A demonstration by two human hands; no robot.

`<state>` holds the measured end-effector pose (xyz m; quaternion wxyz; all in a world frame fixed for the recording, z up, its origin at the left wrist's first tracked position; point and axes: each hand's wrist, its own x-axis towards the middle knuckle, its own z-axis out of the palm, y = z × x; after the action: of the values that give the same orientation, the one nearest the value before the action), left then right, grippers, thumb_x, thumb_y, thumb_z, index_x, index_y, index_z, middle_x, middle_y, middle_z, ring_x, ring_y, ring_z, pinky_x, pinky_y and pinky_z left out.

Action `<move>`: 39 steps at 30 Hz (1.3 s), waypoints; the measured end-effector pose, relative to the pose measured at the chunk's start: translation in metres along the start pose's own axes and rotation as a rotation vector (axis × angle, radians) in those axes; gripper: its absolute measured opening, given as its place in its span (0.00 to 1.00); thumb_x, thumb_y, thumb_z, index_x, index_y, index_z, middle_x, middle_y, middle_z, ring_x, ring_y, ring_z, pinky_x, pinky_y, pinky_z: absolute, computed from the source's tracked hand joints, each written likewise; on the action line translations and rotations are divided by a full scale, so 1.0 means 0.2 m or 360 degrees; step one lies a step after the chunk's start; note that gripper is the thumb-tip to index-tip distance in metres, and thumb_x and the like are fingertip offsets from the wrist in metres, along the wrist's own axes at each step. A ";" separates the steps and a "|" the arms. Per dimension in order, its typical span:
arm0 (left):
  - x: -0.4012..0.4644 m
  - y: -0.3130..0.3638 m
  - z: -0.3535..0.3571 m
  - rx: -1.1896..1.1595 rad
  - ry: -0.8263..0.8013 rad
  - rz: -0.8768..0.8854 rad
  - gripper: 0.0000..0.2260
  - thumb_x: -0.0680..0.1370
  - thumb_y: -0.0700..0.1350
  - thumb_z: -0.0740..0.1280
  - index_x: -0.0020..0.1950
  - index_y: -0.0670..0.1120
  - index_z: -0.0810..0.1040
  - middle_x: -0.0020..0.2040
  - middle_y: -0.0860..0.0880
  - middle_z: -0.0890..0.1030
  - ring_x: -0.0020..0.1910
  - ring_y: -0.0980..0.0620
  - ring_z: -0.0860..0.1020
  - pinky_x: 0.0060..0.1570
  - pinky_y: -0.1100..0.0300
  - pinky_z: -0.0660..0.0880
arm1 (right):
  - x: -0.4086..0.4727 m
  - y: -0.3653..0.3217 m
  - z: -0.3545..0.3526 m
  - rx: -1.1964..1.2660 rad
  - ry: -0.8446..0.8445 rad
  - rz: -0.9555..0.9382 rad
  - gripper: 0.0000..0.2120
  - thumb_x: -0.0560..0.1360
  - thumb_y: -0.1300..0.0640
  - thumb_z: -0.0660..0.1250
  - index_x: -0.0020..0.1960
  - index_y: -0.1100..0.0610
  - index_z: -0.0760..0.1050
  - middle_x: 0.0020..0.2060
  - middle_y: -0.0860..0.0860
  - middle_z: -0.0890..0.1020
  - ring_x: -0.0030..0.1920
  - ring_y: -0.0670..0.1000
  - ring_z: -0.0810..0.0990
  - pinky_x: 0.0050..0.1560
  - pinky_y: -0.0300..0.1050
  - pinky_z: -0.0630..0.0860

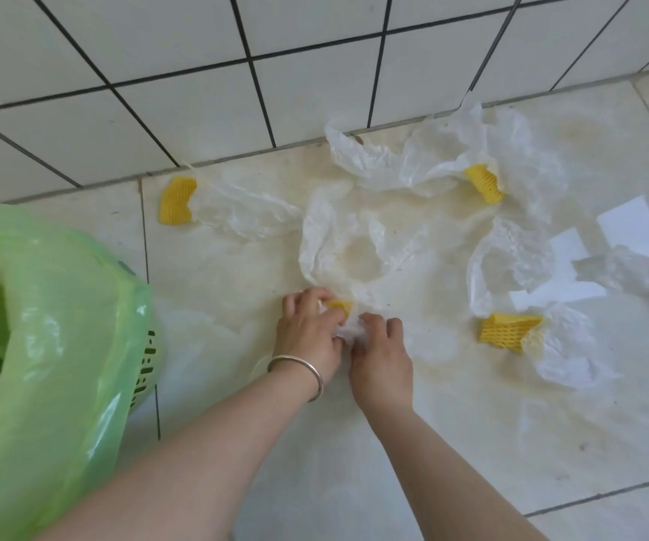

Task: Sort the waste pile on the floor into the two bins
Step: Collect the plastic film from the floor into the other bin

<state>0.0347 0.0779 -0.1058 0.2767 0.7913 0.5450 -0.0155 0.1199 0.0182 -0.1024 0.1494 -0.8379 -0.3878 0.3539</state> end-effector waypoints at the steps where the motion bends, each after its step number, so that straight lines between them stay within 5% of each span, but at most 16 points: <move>1: 0.00 0.00 0.01 -0.0051 0.0000 0.0042 0.09 0.73 0.39 0.63 0.51 0.46 0.78 0.64 0.49 0.70 0.61 0.44 0.63 0.60 0.56 0.68 | 0.00 0.00 0.00 0.0002 -0.0043 -0.0046 0.14 0.77 0.61 0.58 0.62 0.57 0.70 0.55 0.54 0.70 0.50 0.59 0.75 0.40 0.43 0.63; 4: -0.01 0.01 0.00 -0.0100 -0.0079 0.0010 0.08 0.75 0.39 0.60 0.52 0.41 0.74 0.58 0.46 0.74 0.57 0.44 0.66 0.56 0.62 0.62 | 0.01 -0.03 -0.01 0.0114 -0.0140 -0.0123 0.05 0.76 0.63 0.57 0.48 0.56 0.70 0.45 0.50 0.69 0.42 0.56 0.71 0.36 0.44 0.62; 7: -0.01 0.02 -0.03 -0.0194 -0.0183 -0.0047 0.06 0.76 0.41 0.61 0.50 0.41 0.72 0.52 0.44 0.75 0.53 0.44 0.68 0.50 0.59 0.61 | 0.00 -0.03 -0.02 0.0360 -0.0197 -0.0119 0.14 0.74 0.65 0.57 0.38 0.48 0.61 0.38 0.45 0.68 0.39 0.52 0.69 0.30 0.38 0.62; 10: -0.04 0.03 -0.06 -0.0443 -0.0288 -0.0187 0.08 0.73 0.41 0.62 0.37 0.46 0.65 0.38 0.46 0.72 0.42 0.45 0.68 0.41 0.55 0.63 | -0.04 -0.04 -0.07 0.0572 -0.0328 -0.0015 0.18 0.75 0.64 0.58 0.59 0.46 0.63 0.40 0.45 0.74 0.40 0.48 0.75 0.33 0.30 0.67; 13: -0.07 0.02 -0.09 -0.0633 -0.0310 -0.0319 0.14 0.73 0.39 0.62 0.31 0.49 0.60 0.31 0.51 0.68 0.36 0.45 0.67 0.36 0.57 0.64 | -0.05 -0.07 -0.13 0.0606 -0.0473 0.0012 0.36 0.75 0.62 0.60 0.76 0.44 0.45 0.42 0.47 0.76 0.41 0.43 0.77 0.39 0.33 0.72; 16: -0.07 0.01 -0.14 -0.0579 -0.0146 -0.0241 0.03 0.73 0.39 0.63 0.39 0.44 0.71 0.46 0.50 0.71 0.42 0.44 0.74 0.42 0.57 0.70 | -0.01 -0.14 -0.19 0.0479 -0.0504 -0.0067 0.42 0.75 0.58 0.62 0.76 0.43 0.36 0.54 0.56 0.79 0.52 0.54 0.78 0.47 0.42 0.72; 19: 0.00 0.02 -0.19 -0.0460 0.0000 -0.0219 0.04 0.73 0.42 0.65 0.47 0.45 0.75 0.68 0.51 0.60 0.43 0.47 0.76 0.45 0.63 0.70 | 0.07 -0.21 -0.23 0.0395 -0.0440 -0.0093 0.42 0.76 0.59 0.61 0.76 0.44 0.34 0.59 0.60 0.77 0.61 0.57 0.75 0.52 0.42 0.70; 22: 0.11 0.04 -0.23 -0.0364 -0.0022 -0.0234 0.06 0.72 0.44 0.66 0.49 0.48 0.75 0.75 0.54 0.49 0.47 0.46 0.78 0.44 0.62 0.70 | 0.16 -0.22 -0.21 0.0392 -0.0453 -0.0009 0.41 0.76 0.59 0.60 0.76 0.44 0.37 0.51 0.55 0.78 0.55 0.56 0.77 0.47 0.41 0.70; 25: 0.19 0.02 -0.19 -0.0360 -0.0229 -0.0234 0.04 0.73 0.44 0.65 0.47 0.47 0.74 0.75 0.56 0.54 0.56 0.47 0.76 0.52 0.59 0.72 | 0.23 -0.21 -0.17 0.0331 -0.0522 0.0047 0.34 0.75 0.60 0.58 0.76 0.45 0.49 0.53 0.55 0.78 0.48 0.54 0.76 0.45 0.42 0.71; 28: 0.22 0.00 -0.15 -0.0438 -0.0263 -0.0234 0.01 0.73 0.42 0.63 0.44 0.46 0.71 0.63 0.50 0.69 0.52 0.45 0.75 0.51 0.58 0.71 | 0.24 -0.21 -0.14 0.0246 -0.0439 -0.0020 0.20 0.73 0.64 0.57 0.65 0.54 0.67 0.49 0.56 0.80 0.49 0.58 0.78 0.45 0.46 0.73; 32: 0.17 -0.01 -0.14 -0.0550 -0.0173 -0.0354 0.09 0.73 0.42 0.62 0.35 0.48 0.64 0.43 0.49 0.71 0.43 0.45 0.71 0.40 0.57 0.66 | 0.21 -0.21 -0.09 0.0204 -0.0347 -0.0091 0.03 0.74 0.64 0.56 0.45 0.61 0.69 0.40 0.58 0.79 0.41 0.59 0.77 0.39 0.49 0.72; 39: 0.06 0.02 -0.24 -0.0866 -0.0031 -0.0626 0.14 0.72 0.41 0.60 0.30 0.49 0.59 0.30 0.51 0.65 0.35 0.44 0.65 0.34 0.58 0.61 | 0.11 -0.26 -0.11 0.0212 -0.0265 -0.0272 0.12 0.76 0.65 0.57 0.36 0.54 0.62 0.47 0.49 0.67 0.38 0.50 0.69 0.29 0.37 0.63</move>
<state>0.0299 0.1094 -0.0670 0.4747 0.5678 0.6688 0.0701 0.1164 0.0691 -0.0706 0.2016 -0.7578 -0.4444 0.4330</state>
